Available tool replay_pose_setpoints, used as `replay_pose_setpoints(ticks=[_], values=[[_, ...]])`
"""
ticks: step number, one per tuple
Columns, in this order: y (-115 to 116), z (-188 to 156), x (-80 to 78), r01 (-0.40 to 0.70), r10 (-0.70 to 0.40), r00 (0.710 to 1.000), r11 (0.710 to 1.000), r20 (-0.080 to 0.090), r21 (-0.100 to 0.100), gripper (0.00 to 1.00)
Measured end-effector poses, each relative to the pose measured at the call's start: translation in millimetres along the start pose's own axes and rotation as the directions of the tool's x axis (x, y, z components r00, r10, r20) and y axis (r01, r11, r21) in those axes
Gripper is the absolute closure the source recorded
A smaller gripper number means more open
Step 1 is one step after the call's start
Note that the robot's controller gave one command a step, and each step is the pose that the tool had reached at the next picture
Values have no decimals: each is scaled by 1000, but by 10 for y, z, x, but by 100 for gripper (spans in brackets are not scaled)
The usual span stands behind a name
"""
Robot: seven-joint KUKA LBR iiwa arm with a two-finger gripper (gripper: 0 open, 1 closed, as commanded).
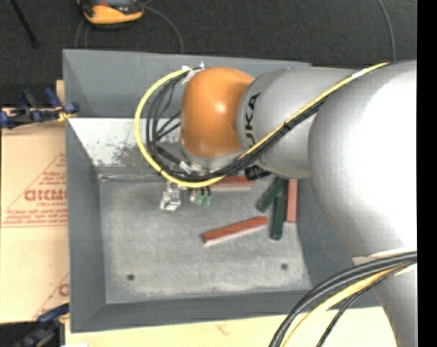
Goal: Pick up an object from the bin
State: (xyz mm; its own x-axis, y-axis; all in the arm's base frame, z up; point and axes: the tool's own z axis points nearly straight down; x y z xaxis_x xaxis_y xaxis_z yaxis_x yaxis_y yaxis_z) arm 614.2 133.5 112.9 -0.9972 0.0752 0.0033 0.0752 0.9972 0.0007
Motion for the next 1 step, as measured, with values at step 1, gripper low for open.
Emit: replay_pose_setpoints(ticks=[1], values=[[-526, -374, -216, -62, 62, 998, 998, 9, -3, 100]])
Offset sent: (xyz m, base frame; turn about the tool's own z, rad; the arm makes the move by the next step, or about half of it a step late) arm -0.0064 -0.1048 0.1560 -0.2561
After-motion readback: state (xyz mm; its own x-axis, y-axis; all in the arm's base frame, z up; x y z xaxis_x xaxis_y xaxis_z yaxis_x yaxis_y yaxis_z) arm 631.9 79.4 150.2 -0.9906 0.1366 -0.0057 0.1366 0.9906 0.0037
